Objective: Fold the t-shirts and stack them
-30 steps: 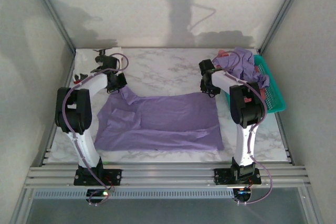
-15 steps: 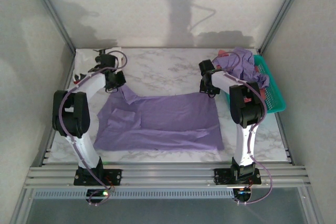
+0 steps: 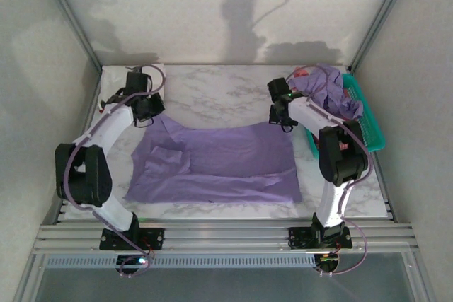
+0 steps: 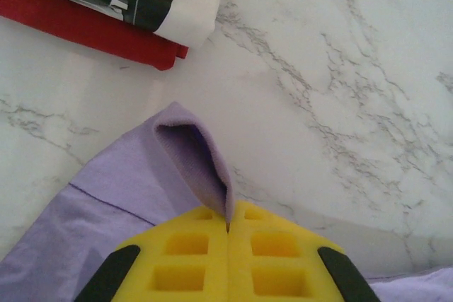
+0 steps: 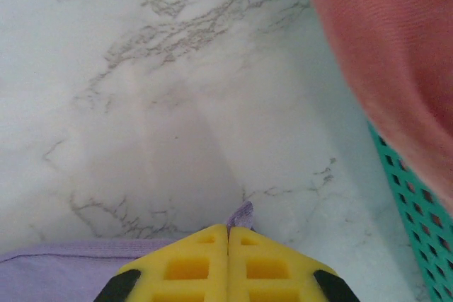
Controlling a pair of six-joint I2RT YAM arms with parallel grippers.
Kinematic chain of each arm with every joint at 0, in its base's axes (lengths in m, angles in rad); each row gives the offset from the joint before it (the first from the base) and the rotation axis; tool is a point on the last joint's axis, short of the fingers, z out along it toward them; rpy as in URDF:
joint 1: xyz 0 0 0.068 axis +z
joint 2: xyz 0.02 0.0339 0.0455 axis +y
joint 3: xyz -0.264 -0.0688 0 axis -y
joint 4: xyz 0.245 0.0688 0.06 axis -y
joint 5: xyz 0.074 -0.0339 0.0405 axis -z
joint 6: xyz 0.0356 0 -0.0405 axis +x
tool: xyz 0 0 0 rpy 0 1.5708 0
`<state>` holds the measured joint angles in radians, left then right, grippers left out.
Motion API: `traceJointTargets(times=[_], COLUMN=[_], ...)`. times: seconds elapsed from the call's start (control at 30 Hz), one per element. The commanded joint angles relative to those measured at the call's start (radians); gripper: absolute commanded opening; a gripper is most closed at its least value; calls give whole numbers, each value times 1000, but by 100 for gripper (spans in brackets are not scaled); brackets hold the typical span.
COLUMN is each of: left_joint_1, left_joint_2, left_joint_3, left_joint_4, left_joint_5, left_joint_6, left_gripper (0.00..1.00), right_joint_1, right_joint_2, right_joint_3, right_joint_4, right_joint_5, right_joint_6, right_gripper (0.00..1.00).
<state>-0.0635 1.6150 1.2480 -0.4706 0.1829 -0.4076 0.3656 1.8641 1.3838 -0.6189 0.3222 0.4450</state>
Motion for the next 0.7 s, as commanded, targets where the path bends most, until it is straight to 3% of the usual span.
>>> traceJointTargets(times=[0.0,0.43,0.67], left_joint_1=[8,38,44], left_joint_2=[-55,-87,-140], left_joint_3=[-9,-16,-126], left_joint_4=[-48,-93,-71], left_joint_5=[-29,-1,20], left_joint_6=[-12,7,0], left_gripper=[0,0,0], right_joint_1=[7,46,99], right_joint_2=[-48,-267,-358], right_joint_3=[-23,-220,-346], right_joint_4=[-53,-107,-123], right_joint_5=[41,72,55], right_joint_6=[21,100,174], right_gripper=[0,0,0])
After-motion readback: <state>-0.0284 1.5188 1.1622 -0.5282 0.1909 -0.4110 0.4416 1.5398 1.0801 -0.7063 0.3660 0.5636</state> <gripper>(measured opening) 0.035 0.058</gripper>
